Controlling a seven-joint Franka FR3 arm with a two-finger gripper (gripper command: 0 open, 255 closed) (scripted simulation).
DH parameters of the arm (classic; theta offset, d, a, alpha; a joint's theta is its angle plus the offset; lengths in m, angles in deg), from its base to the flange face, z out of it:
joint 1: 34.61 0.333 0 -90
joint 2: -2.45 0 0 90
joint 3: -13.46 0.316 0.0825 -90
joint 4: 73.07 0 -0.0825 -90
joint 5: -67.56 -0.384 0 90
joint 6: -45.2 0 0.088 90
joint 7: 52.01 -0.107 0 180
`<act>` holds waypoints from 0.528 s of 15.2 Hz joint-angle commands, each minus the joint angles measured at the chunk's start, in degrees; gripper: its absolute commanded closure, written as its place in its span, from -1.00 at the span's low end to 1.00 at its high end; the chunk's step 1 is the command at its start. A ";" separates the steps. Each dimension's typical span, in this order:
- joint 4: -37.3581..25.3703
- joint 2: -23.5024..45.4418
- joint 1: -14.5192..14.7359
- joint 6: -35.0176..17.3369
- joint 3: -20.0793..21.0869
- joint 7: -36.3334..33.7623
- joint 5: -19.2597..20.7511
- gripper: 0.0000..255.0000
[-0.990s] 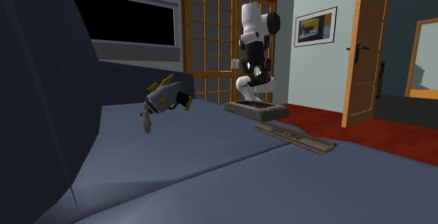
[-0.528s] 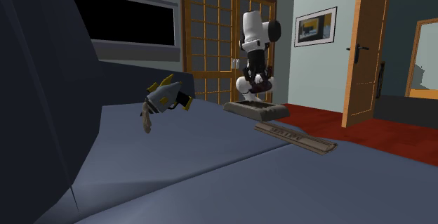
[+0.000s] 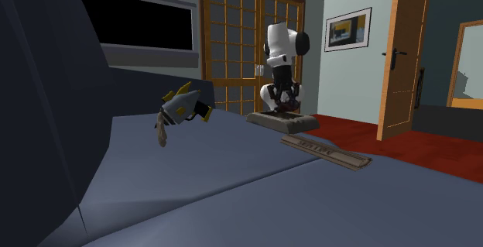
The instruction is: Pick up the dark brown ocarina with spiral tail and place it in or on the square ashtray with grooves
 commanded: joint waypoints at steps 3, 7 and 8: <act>0.23 0.08 0.00 -0.36 -0.03 0.06 -0.01 1.00; 0.23 0.08 0.00 -0.35 -0.03 0.06 -0.01 -1.00; 0.23 0.08 0.00 -0.36 -0.03 0.06 -0.01 -1.00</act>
